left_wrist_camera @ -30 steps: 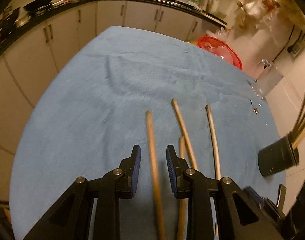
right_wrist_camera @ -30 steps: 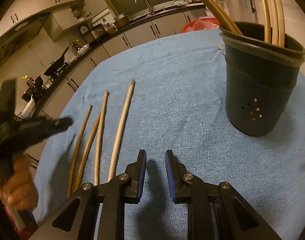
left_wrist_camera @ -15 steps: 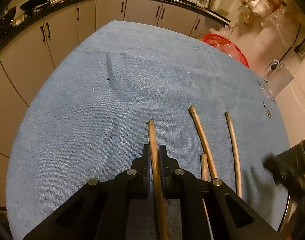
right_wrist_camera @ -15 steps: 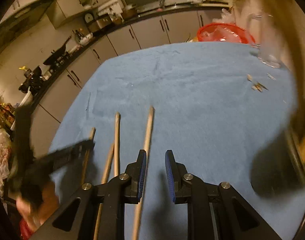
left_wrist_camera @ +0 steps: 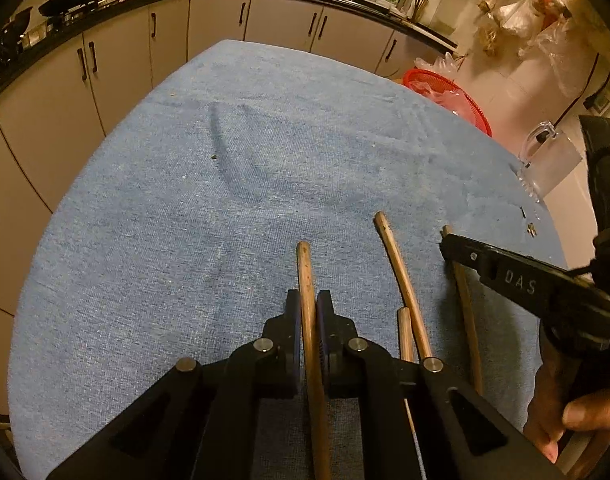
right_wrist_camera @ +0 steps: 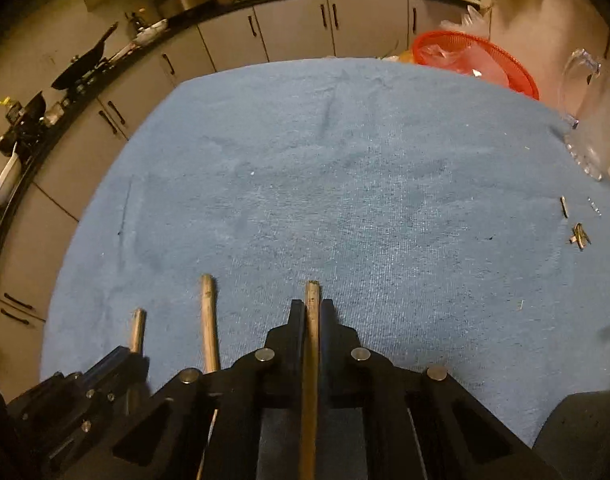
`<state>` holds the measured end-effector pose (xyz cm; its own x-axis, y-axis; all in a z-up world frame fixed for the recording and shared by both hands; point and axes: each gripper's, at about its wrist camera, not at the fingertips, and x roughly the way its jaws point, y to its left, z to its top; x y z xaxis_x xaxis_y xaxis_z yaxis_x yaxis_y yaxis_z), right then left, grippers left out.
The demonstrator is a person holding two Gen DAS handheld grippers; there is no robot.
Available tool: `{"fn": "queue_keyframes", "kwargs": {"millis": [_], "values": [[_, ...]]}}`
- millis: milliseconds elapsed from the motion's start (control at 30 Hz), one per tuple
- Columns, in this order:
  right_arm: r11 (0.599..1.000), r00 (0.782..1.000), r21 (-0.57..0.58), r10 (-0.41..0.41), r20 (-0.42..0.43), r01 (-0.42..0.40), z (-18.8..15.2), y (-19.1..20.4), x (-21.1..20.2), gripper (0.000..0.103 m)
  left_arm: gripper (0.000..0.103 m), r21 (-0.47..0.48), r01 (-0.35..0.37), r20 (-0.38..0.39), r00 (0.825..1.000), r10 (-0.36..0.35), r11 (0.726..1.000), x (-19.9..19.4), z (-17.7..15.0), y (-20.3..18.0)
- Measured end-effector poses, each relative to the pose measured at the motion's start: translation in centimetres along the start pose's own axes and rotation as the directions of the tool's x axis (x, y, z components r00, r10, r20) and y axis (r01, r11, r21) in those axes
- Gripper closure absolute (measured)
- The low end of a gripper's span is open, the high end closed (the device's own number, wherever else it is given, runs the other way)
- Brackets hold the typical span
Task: Organize utensils
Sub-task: 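Close the left tool on a chopstick while the right tool grasps another chopstick, then lift the left tool's chopstick over the black cup while the right tool carries its chopstick there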
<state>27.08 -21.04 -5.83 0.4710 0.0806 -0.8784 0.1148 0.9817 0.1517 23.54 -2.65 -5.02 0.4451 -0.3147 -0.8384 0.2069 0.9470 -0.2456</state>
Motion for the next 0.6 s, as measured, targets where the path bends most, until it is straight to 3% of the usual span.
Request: {"fn": "queue_keyframes", "kwargs": {"millis": [67, 200, 367, 400, 467, 600], "values": [[0.999, 0.999, 0.015, 0.031, 0.041, -0.032, -0.7, -0.2, -1.5, 0.095, 0.096, 0.009, 0.026, 0.011, 1.0, -0.026, 1.0, -0.4, -0.1, -0.3], [0.996, 0.982, 0.025, 0.08, 0.169, -0.085, -2.6, -0.6, -6.3, 0.095, 0.096, 0.033, 0.054, 0.104, 0.993, -0.057, 0.998, -2.9, -0.2, -1.0], [0.993, 0.913, -0.002, 0.111, 0.392, -0.12, -6.0, -1.1, -14.4, 0.096, 0.096, 0.064, 0.071, 0.206, 0.975, -0.082, 0.995, -6.6, -0.8, -2.1], [0.992, 0.891, -0.008, 0.117, 0.438, -0.126, -6.9, -1.3, -16.2, 0.096, 0.096, 0.069, 0.07, 0.222, 0.971, -0.084, 0.995, -7.4, -1.0, -2.3], [0.991, 0.862, -0.008, 0.118, 0.493, -0.13, -8.5, -1.5, -18.1, 0.096, 0.095, 0.078, 0.062, 0.25, 0.965, -0.079, 0.995, -9.1, -1.8, -2.9], [0.989, 0.827, -0.007, 0.126, 0.548, -0.147, -11.0, -1.7, -21.0, 0.096, 0.095, 0.081, 0.08, 0.281, 0.954, -0.1, 0.993, -12.3, -3.4, -3.6]]}}
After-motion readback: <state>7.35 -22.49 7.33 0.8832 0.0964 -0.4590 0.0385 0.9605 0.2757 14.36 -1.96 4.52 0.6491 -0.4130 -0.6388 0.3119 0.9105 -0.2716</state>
